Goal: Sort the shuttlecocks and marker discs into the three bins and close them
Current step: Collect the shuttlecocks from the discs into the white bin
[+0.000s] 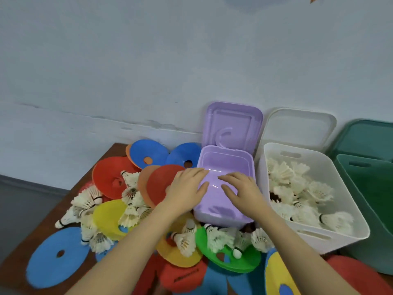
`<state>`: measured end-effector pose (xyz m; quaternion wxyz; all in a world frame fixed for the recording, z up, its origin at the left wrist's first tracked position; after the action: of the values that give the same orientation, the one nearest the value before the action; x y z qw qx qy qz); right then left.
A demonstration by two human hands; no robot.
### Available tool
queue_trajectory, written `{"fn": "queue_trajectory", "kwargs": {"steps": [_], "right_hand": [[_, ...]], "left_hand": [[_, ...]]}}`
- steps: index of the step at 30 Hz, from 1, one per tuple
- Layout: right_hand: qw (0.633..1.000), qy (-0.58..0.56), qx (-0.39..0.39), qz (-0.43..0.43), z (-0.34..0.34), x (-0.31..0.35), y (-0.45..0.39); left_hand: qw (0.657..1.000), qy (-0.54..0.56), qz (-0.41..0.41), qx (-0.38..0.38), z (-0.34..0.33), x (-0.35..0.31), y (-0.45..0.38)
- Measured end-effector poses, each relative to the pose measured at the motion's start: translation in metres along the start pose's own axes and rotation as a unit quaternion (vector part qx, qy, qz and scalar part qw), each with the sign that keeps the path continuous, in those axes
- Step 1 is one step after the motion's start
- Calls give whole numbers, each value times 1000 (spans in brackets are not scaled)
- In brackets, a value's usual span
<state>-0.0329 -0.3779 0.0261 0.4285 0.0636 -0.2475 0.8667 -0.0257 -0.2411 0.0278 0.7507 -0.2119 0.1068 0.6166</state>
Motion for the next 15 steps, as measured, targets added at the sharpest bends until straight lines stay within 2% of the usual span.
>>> {"fn": "queue_trajectory", "kwargs": {"steps": [8,15], "right_hand": [[998,-49,18,19,-98,92,-91],[998,-19,57,4,-178,129,-146]], "left_hand": [[997,11,72,-20,50,165,22],[991,10,129,36,42,271,27]]}}
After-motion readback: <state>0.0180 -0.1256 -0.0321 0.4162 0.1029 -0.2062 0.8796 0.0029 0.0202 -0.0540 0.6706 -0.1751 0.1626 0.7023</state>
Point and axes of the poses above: each hand's wrist, its own y-axis away from the middle knuckle, its own z-axis out of the back of the hand, x = y × z, the point moved 9 cm from there along -y, towards the middle knuckle, and after that the axes turned 14 degrees about z, right-handed, at the moved point
